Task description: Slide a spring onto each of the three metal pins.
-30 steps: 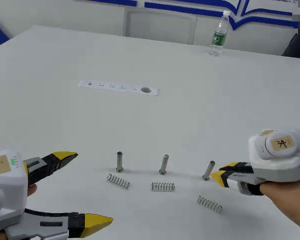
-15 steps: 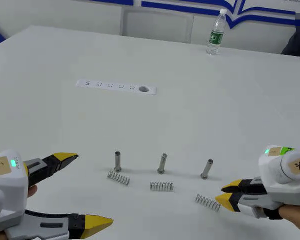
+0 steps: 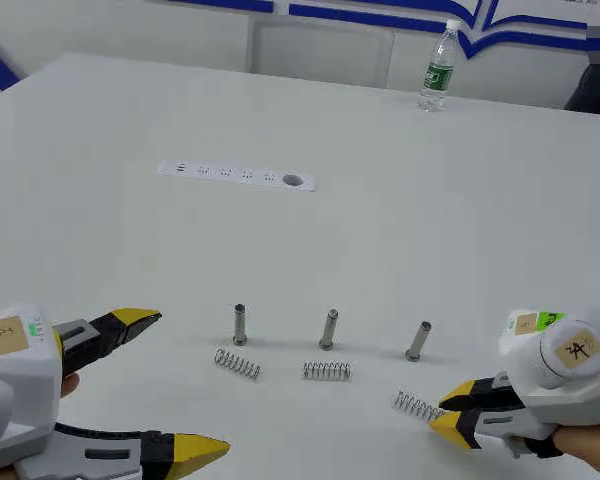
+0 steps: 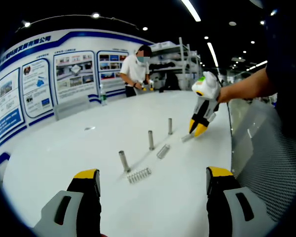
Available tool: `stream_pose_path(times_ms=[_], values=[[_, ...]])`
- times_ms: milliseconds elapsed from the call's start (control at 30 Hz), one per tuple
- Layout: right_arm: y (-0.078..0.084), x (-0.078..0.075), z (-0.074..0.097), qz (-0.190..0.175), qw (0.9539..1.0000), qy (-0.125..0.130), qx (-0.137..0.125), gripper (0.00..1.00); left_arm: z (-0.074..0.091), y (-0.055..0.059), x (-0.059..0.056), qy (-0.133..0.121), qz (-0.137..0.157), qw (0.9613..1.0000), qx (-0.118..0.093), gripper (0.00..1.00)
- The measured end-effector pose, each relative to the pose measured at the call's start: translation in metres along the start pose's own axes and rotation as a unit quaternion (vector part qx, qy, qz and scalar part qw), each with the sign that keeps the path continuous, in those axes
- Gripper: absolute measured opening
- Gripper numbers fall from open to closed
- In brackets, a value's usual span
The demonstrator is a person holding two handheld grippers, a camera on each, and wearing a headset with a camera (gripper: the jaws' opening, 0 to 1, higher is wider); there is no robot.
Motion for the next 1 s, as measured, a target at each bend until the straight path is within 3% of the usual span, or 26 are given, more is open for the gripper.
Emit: stream_pose_path(times_ms=[467,1000], values=[[0.0053,-0.0018,-0.0047,0.009,0.9998,-0.016,0.010,0.13,-0.0009,0.0045,-0.0013,0.000,0.004,1.0000,0.004,0.89],[0.0045,0.0045,-0.0027,-0.009,0.9996,-0.019,0.019,0.12,-0.0041,0.0041,-0.0091,0.016,0.001,0.9999,0.002,0.84]])
Point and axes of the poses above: the centre of the closed fingertips' face, and the gripper's own axes: z roughly backward along the fingers, x roughly to its left, y roughly out of its underside, the point moved 1 cm from there along z, roughly backward along the fingers, and after that the axes turned 4 degrees about z, right-handed, at the moved point
